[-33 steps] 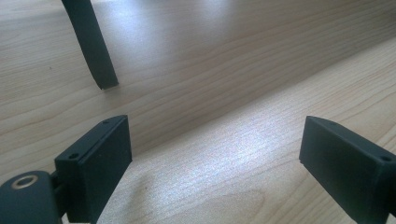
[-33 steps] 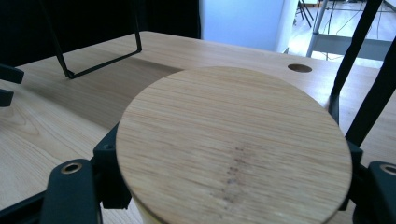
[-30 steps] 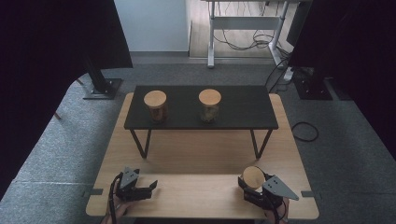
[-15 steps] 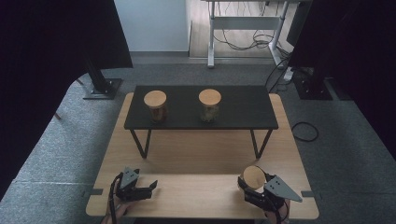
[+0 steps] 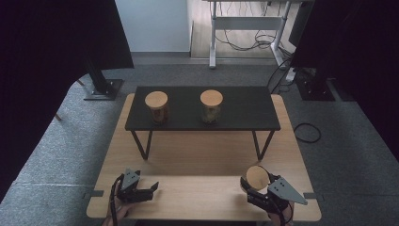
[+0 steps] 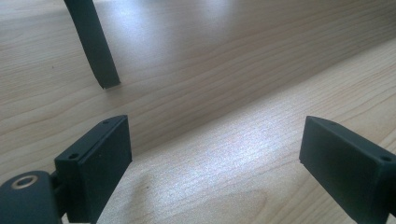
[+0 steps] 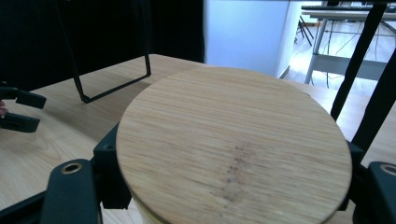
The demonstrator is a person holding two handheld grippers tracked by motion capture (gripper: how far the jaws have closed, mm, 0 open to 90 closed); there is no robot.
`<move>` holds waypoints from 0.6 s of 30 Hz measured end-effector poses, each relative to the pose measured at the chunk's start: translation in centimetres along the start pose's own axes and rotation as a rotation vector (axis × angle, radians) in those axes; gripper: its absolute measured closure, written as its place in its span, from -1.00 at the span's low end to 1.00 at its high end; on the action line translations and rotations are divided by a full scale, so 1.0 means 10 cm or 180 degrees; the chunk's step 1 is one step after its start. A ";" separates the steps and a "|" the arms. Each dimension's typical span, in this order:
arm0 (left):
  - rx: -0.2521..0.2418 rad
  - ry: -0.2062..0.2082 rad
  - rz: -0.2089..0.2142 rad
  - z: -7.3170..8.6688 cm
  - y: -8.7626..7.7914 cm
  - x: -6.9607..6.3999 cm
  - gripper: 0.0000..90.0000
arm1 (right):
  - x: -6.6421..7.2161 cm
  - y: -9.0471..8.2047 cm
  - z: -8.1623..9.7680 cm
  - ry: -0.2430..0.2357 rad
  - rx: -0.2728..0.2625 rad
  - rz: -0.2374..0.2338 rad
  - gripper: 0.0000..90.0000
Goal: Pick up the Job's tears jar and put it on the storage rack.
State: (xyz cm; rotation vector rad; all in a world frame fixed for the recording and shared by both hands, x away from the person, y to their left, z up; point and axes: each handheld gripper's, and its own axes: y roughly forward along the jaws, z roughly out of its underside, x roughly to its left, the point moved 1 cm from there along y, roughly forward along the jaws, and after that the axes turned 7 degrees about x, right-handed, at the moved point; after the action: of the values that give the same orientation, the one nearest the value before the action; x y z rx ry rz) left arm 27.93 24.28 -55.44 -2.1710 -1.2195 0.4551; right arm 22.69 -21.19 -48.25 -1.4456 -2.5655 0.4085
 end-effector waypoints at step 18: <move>0.0000 -0.0016 0.0000 0.00 0.00 0.00 -0.81 | 0.06 -0.03 -0.20 -0.0055 -0.0144 -0.0059 -0.46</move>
State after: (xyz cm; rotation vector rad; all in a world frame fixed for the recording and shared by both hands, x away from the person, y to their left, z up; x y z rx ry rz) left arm 27.92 24.34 -55.44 -2.1710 -1.2224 0.4609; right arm 22.66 -20.50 -46.19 -1.4379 -2.6160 0.3643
